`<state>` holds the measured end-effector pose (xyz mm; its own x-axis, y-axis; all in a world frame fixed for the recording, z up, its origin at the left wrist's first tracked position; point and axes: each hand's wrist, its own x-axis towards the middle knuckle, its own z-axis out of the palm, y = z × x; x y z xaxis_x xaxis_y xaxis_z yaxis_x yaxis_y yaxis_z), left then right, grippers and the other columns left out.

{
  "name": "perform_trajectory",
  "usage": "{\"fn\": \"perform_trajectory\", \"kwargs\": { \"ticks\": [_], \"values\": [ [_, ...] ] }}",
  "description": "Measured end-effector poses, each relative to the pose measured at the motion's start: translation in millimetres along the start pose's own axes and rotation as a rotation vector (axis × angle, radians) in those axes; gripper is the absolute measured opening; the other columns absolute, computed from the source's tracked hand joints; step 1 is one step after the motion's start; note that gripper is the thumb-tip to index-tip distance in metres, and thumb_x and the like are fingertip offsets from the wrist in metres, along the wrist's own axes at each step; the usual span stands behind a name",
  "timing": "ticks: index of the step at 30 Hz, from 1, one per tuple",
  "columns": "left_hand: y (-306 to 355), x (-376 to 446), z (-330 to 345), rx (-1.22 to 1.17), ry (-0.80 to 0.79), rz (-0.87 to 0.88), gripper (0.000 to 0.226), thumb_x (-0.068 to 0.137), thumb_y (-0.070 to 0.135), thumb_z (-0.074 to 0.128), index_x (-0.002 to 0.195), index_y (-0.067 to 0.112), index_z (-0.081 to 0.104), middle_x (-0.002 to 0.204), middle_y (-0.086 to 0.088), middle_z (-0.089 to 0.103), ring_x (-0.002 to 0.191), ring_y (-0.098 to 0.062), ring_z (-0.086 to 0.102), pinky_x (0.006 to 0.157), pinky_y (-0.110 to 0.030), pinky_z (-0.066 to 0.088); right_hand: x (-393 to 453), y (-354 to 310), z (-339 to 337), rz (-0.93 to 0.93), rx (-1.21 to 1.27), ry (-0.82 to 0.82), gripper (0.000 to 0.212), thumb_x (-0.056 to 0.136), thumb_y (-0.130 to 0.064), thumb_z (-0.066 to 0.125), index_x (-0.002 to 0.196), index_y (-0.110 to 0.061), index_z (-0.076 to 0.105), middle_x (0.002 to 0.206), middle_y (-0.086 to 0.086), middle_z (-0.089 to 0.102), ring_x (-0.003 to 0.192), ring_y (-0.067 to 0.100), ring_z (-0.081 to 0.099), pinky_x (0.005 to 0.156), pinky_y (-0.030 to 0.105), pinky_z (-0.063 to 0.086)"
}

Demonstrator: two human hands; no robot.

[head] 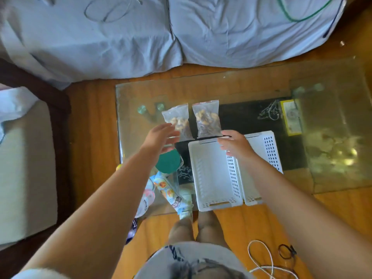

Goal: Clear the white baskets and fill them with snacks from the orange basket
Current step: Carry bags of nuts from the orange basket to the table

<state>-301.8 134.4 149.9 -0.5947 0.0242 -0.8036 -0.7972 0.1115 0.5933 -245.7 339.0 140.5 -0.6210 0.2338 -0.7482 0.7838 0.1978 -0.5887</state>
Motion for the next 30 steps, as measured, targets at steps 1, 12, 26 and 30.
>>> {"fn": "perform_trajectory", "kwargs": {
  "ticks": [1,12,26,30],
  "values": [
    [-3.9,-18.9,0.3,-0.001,-0.020,0.013,0.016,0.095,0.023,0.049,0.110,0.021,0.054,0.085,0.003,0.067,0.071,-0.010,0.062,0.056,-0.022,0.046,-20.8,3.9,-0.4,0.017,0.039,-0.019,0.031,0.087,-0.020,0.059,0.117,-0.018,0.055,0.116,0.012,0.063,0.099,0.025,0.063,0.086,0.035,0.048],
    [-140.3,-164.9,-7.3,-0.133,0.074,-0.133,0.024,0.091,0.014,0.055,0.067,0.016,0.052,0.039,0.008,0.048,0.026,-0.002,0.030,0.033,-0.009,0.021,-162.5,102.6,-21.0,0.104,0.084,-0.032,0.009,0.090,-0.012,0.055,0.095,-0.012,0.062,0.061,0.004,0.050,0.033,0.008,0.035,0.031,0.015,0.024],
    [-310.3,-287.1,30.7,-0.554,0.487,-0.245,0.010,0.092,0.014,0.051,0.086,0.013,0.058,0.064,-0.005,0.053,0.035,-0.006,0.041,0.034,-0.008,0.026,-165.9,167.1,-32.7,0.080,-0.458,-0.298,0.014,0.089,-0.008,0.053,0.076,-0.013,0.057,0.059,0.005,0.051,0.035,0.010,0.042,0.030,0.011,0.027],
    [-367.3,-345.7,44.3,-0.863,0.654,-0.271,0.011,0.093,0.010,0.049,0.087,0.010,0.057,0.064,-0.006,0.051,0.040,-0.010,0.043,0.033,-0.011,0.028,-177.9,165.5,10.0,-0.014,-0.782,-0.445,0.012,0.090,-0.011,0.052,0.080,-0.014,0.057,0.059,0.005,0.051,0.034,0.009,0.042,0.032,0.015,0.028]
  ]
}}
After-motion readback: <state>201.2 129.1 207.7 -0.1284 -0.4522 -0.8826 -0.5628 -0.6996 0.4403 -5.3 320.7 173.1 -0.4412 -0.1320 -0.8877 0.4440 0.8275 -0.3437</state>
